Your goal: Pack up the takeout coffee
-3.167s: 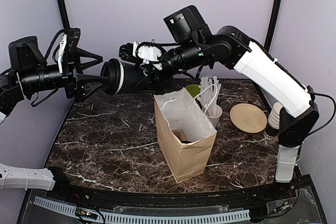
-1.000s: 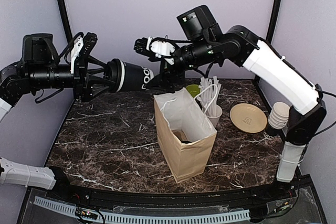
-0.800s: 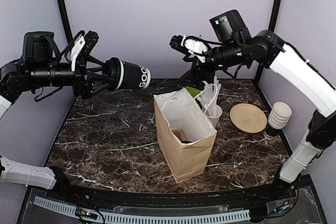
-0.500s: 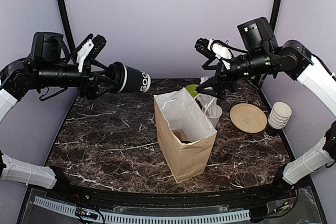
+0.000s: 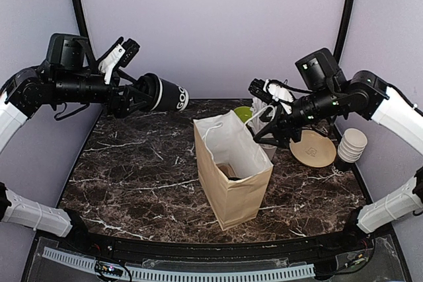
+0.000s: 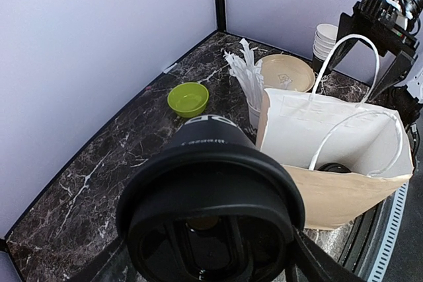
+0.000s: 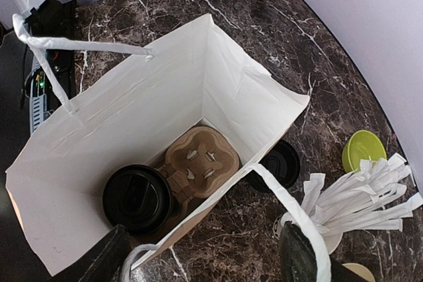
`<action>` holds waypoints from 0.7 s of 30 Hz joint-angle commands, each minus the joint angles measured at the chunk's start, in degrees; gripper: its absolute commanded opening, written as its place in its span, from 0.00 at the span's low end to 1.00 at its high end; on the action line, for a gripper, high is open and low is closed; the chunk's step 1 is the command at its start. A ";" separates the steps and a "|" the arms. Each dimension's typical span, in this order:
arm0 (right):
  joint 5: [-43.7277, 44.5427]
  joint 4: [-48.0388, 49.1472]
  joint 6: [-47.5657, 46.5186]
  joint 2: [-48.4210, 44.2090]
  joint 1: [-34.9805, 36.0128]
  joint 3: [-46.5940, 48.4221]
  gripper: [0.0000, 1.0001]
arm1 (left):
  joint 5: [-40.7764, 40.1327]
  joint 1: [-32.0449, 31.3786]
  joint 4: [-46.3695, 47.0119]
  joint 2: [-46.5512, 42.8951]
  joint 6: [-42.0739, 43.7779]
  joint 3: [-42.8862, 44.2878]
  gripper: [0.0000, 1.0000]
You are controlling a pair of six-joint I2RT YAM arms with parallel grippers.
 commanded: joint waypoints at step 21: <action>-8.63 0.23 4.68 17.11 0.56 14.56 0.00 | -5.29 -0.17 -6.90 -1.44 2.03 11.07 0.76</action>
